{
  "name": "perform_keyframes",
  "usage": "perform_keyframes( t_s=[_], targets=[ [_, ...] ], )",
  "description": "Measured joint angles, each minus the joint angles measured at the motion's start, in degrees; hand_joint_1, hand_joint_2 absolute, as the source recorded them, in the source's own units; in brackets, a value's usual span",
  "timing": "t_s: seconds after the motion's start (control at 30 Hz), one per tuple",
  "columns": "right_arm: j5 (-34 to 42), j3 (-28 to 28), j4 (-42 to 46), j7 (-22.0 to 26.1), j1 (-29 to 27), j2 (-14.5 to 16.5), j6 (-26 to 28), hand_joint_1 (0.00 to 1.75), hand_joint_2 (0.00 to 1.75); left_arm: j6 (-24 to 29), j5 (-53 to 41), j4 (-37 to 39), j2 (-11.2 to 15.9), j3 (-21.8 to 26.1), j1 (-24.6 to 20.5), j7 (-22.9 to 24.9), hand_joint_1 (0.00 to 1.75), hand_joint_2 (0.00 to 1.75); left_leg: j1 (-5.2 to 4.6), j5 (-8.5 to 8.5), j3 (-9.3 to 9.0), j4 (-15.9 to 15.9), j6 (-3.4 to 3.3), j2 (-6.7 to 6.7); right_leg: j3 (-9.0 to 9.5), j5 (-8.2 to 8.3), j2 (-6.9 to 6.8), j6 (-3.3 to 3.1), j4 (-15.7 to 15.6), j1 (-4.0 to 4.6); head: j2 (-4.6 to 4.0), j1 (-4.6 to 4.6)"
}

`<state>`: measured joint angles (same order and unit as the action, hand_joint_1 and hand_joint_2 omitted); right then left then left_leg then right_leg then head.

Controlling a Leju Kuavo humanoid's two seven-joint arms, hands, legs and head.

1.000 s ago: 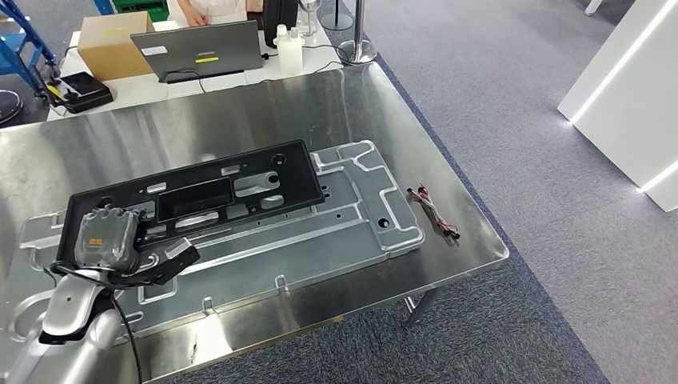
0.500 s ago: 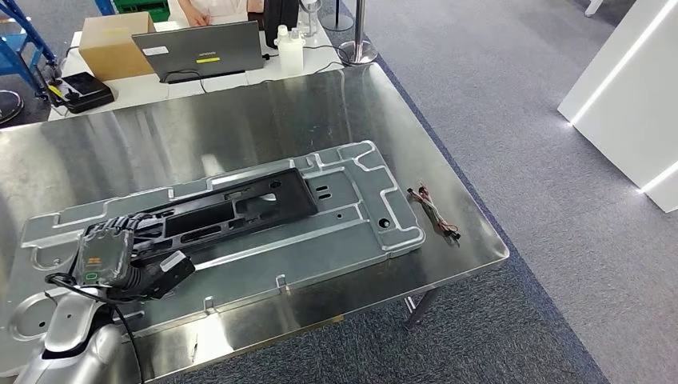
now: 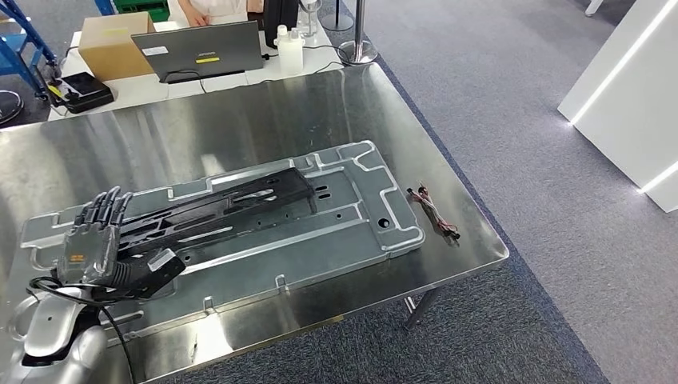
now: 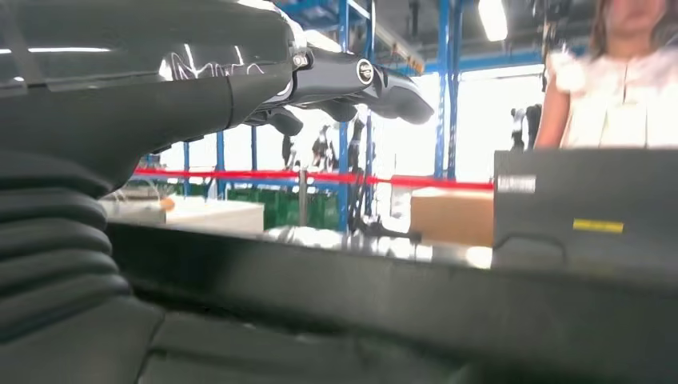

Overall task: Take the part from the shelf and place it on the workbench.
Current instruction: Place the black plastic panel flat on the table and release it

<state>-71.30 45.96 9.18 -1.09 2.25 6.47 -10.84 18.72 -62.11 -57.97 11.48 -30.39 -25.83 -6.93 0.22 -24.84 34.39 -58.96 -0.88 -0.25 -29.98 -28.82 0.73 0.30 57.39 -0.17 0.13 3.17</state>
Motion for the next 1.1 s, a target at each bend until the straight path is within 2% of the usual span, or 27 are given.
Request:
perform_keyframes(
  t_s=[0.07, 0.13, 0.2, 0.27, 0.3, 0.33, 0.4, 0.43, 0.47, 0.5, 0.53, 0.57, 0.63, 0.7, 0.77, 0.8, 0.83, 0.87, 0.9, 0.93, 0.97, 1.0, 1.03, 1.07, 1.1],
  targets=[
    [0.23, 0.18, 0.0, 0.23, 0.0, 0.05, -0.02, 0.0, 0.0, -0.2, -0.06, -1.22, 0.33, 0.02, 0.3, 0.0, 0.0, 0.0, 0.0, 0.0, 0.0, 0.0, 0.0, -0.01, 0.0, 0.0, 0.0, 0.0, 0.0, 0.0, 0.0, 0.0],
    [0.72, 0.78, 0.0, 0.49, 0.04, 0.27, -0.16, 0.0, 0.0, -0.85, -0.27, -6.2, 1.91, 0.36, 1.81, 0.04, 0.0, 0.0, -0.23, -0.12, 0.07, -0.14, -0.16, -0.04, 0.0, -0.03, 0.0, 0.18, -0.04, -0.23, 0.0, 0.0],
    [1.13, 1.41, 0.0, 0.56, 0.09, 0.45, -0.28, 0.0, 0.0, -1.4, -0.59, -11.77, 3.59, 0.88, 3.45, 0.09, 0.0, 0.0, -0.54, -0.14, 0.11, -0.23, -0.51, -0.08, 0.04, 0.02, -0.03, 0.55, -0.12, -0.53, 0.0, -0.01],
    [1.24, 1.68, 0.02, 0.44, 0.15, 0.44, -0.22, 0.0, 0.0, -1.54, -0.79, -14.72, 4.36, 1.22, 4.18, 0.09, 0.0, 0.0, -0.27, 0.31, -0.15, 0.43, -1.0, 0.02, 0.0, -0.43, -0.09, 0.87, 0.24, -0.51, 0.0, -0.01],
    [1.31, 1.79, 0.04, 0.35, 0.19, 0.43, -0.14, 0.0, 0.0, -1.6, -0.84, -16.08, 4.73, 1.36, 4.52, 0.09, 0.0, 0.0, -0.1, 0.61, -0.28, 0.82, -1.28, 0.11, -0.44, -1.47, -0.14, 1.0, 1.44, -0.5, 0.0, -0.01],
    [1.4, 1.92, 0.07, 0.26, 0.23, 0.42, -0.03, 0.0, 0.0, -1.67, -0.91, -17.39, 5.05, 1.48, 4.88, 0.13, 0.0, 0.0, 0.08, 0.85, -0.35, 1.16, -1.5, 0.2, -1.41, -3.18, -0.21, 1.11, 3.82, -0.51, 0.0, -0.01],
    [1.62, 2.23, 0.09, 0.15, 0.27, 0.42, 0.12, 0.0, 0.0, -1.83, -1.1, -19.64, 5.63, 1.75, 5.78, 0.27, 0.0, 0.0, 0.06, 1.06, -0.16, 1.24, -1.72, 0.29, -4.58, -7.22, -0.32, 1.37, 11.25, -0.68, 0.0, 0.0],
    [1.75, 2.42, 0.09, 0.16, 0.28, 0.42, 0.15, 0.0, 0.0, -1.94, -1.2, -20.55, 5.85, 1.92, 6.31, 0.38, 0.0, 0.0, 0.05, 1.11, -0.01, 1.17, -1.7, 0.31, -5.97, -8.35, -0.34, 1.49, 14.48, -0.75, 0.0, 0.0],
    [1.88, 2.61, 0.09, 0.23, 0.28, 0.42, 0.15, 0.0, 0.0, -2.04, -1.26, -21.3, 6.02, 2.14, 6.84, 0.47, 0.0, 0.0, 0.05, 1.17, 0.14, 1.06, -1.64, 0.32, -6.58, -8.3, -0.37, 1.58, 15.97, -0.83, 0.0, 0.0],
    [2.03, 2.76, 0.09, 0.34, 0.28, 0.42, 0.16, 0.0, 0.0, -2.12, -1.29, -21.95, 6.16, 2.37, 7.27, 0.55, 0.0, 0.0, 0.08, 1.23, 0.32, 0.9, -1.56, 0.32, -6.17, -7.11, -0.39, 1.64, 15.26, -0.94, 0.0, 0.0],
    [2.14, 2.91, 0.11, 0.46, 0.3, 0.42, 0.17, 0.0, 0.0, -2.17, -1.31, -22.53, 6.28, 2.6, 7.6, 0.58, 0.0, 0.0, 0.13, 1.3, 0.52, 0.69, -1.44, 0.29, -4.71, -5.12, -0.42, 1.66, 12.4, -1.07, 0.0, 0.0],
    [2.23, 3.04, 0.14, 0.6, 0.34, 0.42, 0.18, 0.0, 0.0, -2.2, -1.32, -23.06, 6.42, 2.83, 7.84, 0.61, 0.0, 0.0, 0.16, 1.37, 0.75, 0.45, -1.23, 0.26, -2.71, -3.3, -0.43, 1.65, 8.28, -1.22, 0.0, 0.0],
    [2.34, 3.23, 0.19, 0.87, 0.45, 0.44, 0.19, 0.0, 0.0, -2.26, -1.4, -23.9, 6.71, 3.27, 8.14, 0.61, 0.0, 0.0, 0.09, 1.66, 1.18, 0.12, -0.55, 0.14, 0.08, -0.99, -0.32, 1.29, 2.37, -1.08, 0.0, -0.01],
    [2.4, 3.32, 0.2, 1.12, 0.62, 0.45, 0.18, 0.0, 0.0, -2.33, -1.53, -24.49, 6.95, 3.7, 8.38, 0.61, 0.0, 0.0, -0.02, 2.17, 1.48, 0.09, 0.36, 0.05, 0.2, -0.52, -0.17, 0.55, 1.29, -0.71, 0.0, -0.01],
    [2.43, 3.38, 0.21, 1.21, 0.71, 0.54, 0.16, 0.0, 0.0, -2.41, -1.64, -24.87, 7.19, 3.98, 8.6, 0.61, 0.0, 0.0, 0.08, 2.29, 1.85, -0.04, 1.19, 0.01, -0.39, 0.11, -0.31, -0.43, 0.86, -0.82, 0.0, -0.01],
    [2.45, 3.43, 0.23, 1.22, 0.73, 0.6, 0.17, 0.0, 0.0, -2.45, -1.69, -24.99, 7.35, 4.09, 8.71, 0.61, 0.0, 0.0, 0.18, 1.22, 2.32, -0.86, 1.56, 0.0, -0.8, 0.65, -0.42, -0.95, 0.69, -0.92, 0.0, -0.02],
    [2.49, 3.49, 0.25, 1.21, 0.74, 0.66, 0.19, 0.0, 0.0, -2.46, -1.7, -25.06, 7.49, 4.19, 8.78, 0.61, 0.0, 0.0, 0.3, -0.82, 3.08, -2.77, 1.87, 0.01, -1.3, 1.22, -0.56, -1.4, 0.51, -1.01, 0.0, -0.03],
    [2.52, 3.57, 0.27, 1.18, 0.76, 0.7, 0.24, 0.0, 0.0, -2.48, -1.7, -25.09, 7.6, 4.29, 8.85, 0.61, 0.0, 0.0, 0.41, -3.59, 4.08, -5.78, 2.13, 0.04, -1.85, 1.73, -0.68, -1.69, 0.5, -0.98, 0.0, -0.04],
    [2.56, 3.66, 0.3, 1.15, 0.73, 0.69, 0.28, 0.0, 0.0, -2.5, -1.72, -25.1, 7.66, 4.38, 8.9, 0.6, 0.0, 0.0, 0.46, -6.36, 5.12, -9.52, 2.38, 0.06, -2.51, 2.21, -0.75, -1.87, 0.53, -0.91, 0.0, -0.05],
    [2.6, 3.75, 0.32, 1.12, 0.71, 0.69, 0.32, 0.0, 0.0, -2.51, -1.73, -25.11, 7.69, 4.43, 8.98, 0.61, 0.0, 0.0, 0.51, -8.26, 5.89, -13.07, 2.56, 0.06, -3.18, 2.67, -0.83, -1.93, 0.61, -0.83, 0.0, -0.05],
    [2.63, 3.85, 0.32, 1.1, 0.68, 0.69, 0.35, 0.0, 0.0, -2.52, -1.74, -25.11, 7.7, 4.44, 9.09, 0.6, 0.0, 0.0, 0.52, -8.9, 5.98, -15.35, 2.66, 0.06, -3.88, 3.12, -0.89, -1.93, 0.74, -0.77, 0.0, -0.04],
    [2.68, 3.95, 0.33, 1.09, 0.69, 0.69, 0.36, 0.0, 0.0, -2.54, -1.76, -25.11, 7.7, 4.44, 9.18, 0.6, 0.0, 0.0, 0.52, -8.37, 5.1, -15.69, 2.67, 0.06, -4.6, 3.53, -0.92, -1.88, 0.92, -0.73, 0.0, -0.05],
    [2.74, 4.04, 0.33, 1.09, 0.7, 0.7, 0.37, 0.0, 0.0, -2.55, -1.78, -25.12, 7.71, 4.46, 9.24, 0.6, 0.0, 0.0, 0.52, -7.02, 3.17, -13.9, 2.59, 0.06, -5.27, 3.91, -0.92, -1.78, 1.15, -0.7, 0.0, -0.04],
    [2.8, 4.13, 0.33, 1.09, 0.71, 0.72, 0.37, 0.0, 0.0, -2.54, -1.8, -25.14, 7.71, 4.51, 9.25, 0.59, 0.0, 0.0, 0.51, -5.58, 0.3, -10.31, 2.41, 0.06, -5.84, 4.24, -0.91, -1.63, 1.4, -0.69, 0.0, -0.04],
    [2.85, 4.19, 0.33, 1.09, 0.73, 0.74, 0.37, 0.0, 0.0, -2.52, -1.82, -25.19, 7.71, 4.61, 9.21, 0.59, 0.0, 0.0, 0.48, -5.03, -2.62, -6.07, 2.14, 0.05, -6.28, 4.53, -0.88, -1.42, 1.61, -0.67, 0.0, -0.04]
  ],
)
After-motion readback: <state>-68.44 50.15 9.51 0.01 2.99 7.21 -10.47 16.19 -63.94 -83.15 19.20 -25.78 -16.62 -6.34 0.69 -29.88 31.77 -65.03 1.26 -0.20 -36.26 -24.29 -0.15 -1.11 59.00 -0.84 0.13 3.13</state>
